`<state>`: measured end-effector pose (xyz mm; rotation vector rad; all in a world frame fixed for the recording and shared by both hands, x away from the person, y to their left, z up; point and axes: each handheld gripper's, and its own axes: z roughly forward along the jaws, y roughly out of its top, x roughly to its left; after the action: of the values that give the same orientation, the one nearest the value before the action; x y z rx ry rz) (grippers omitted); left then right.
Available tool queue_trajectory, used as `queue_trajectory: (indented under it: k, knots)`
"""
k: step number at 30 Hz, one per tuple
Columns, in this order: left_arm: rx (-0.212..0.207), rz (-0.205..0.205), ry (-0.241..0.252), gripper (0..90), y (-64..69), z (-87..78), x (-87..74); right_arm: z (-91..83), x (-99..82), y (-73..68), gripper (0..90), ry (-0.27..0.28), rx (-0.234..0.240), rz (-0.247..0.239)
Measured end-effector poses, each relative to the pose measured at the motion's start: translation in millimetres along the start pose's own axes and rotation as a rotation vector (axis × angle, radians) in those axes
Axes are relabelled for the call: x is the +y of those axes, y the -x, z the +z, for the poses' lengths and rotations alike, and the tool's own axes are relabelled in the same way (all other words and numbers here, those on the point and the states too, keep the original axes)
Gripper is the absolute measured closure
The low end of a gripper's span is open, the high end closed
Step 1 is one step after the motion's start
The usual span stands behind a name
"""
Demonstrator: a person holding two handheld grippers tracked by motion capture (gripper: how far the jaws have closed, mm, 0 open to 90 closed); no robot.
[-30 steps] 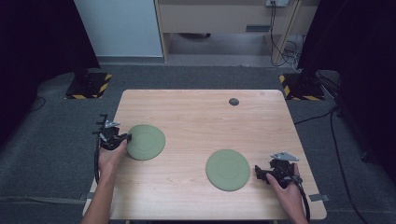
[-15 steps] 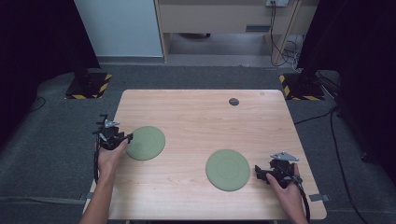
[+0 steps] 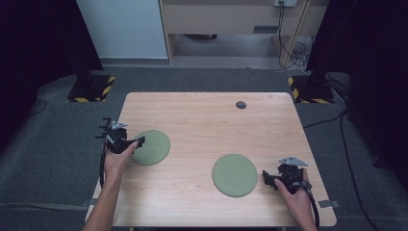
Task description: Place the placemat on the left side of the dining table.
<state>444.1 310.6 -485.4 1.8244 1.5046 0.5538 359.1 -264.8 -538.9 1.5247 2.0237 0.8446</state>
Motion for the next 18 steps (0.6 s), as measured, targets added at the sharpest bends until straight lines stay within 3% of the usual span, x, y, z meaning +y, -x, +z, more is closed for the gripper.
queue_trajectory:
  k: [11, 18]
  knots:
    - [-0.047, -0.037, -0.013, 7.1, 3.2, 0.8, 0.1, 0.0, 0.0, -0.1, 2.5, 0.0, 0.0, 0.001]
    - [-0.069, -0.012, -0.009, 5.2, 14.7, 0.0, 0.4, 0.0, 0.0, 0.0, 2.5, 0.0, 0.0, 0.001]
